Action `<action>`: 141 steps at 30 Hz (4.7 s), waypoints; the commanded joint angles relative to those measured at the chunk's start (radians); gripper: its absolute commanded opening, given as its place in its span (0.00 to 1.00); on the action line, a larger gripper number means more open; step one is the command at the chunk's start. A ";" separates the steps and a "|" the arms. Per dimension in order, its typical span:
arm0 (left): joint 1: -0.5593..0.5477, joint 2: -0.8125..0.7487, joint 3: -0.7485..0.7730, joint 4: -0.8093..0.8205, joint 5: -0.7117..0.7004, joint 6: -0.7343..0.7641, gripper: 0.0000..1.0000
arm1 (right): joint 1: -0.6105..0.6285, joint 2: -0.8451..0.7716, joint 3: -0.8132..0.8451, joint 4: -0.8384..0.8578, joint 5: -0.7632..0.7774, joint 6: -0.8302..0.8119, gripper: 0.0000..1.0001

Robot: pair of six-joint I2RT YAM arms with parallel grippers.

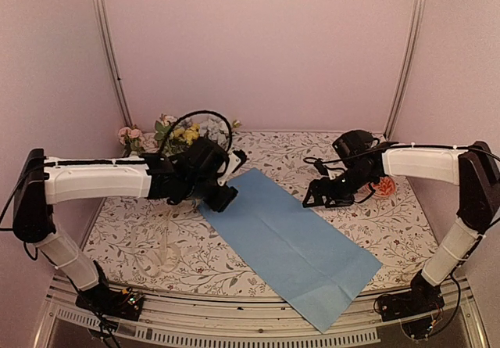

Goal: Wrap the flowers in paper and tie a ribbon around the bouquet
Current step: Rotate the folded wrapping paper at the center of the board, then pick up the folded wrapping paper from the center of the board.

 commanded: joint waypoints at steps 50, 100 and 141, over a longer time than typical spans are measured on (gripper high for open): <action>0.080 0.139 -0.124 -0.093 0.179 -0.213 0.51 | -0.178 0.831 0.969 -0.184 0.256 -0.311 0.99; -0.048 0.467 0.166 0.027 0.242 0.038 0.54 | 0.226 -0.154 -0.616 0.420 -0.393 0.266 0.75; 0.129 -0.134 0.005 -0.046 -0.001 -0.149 0.99 | 0.122 -0.341 0.277 -0.019 -0.025 -0.006 0.00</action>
